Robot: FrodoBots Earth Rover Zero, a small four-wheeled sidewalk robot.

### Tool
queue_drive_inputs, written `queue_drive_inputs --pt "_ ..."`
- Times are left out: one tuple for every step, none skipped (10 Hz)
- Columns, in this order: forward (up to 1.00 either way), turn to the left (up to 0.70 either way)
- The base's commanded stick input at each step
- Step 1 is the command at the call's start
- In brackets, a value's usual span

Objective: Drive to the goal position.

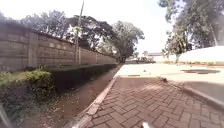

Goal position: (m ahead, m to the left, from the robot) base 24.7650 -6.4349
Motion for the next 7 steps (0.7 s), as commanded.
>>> queue_drive_inputs --pt "0.0 -0.68" --pt "0.0 -0.67" --pt "0.0 -0.66" --pt "0.0 -0.66" --pt "0.0 -0.66" --pt "0.0 -0.66" --pt "0.0 -0.66"
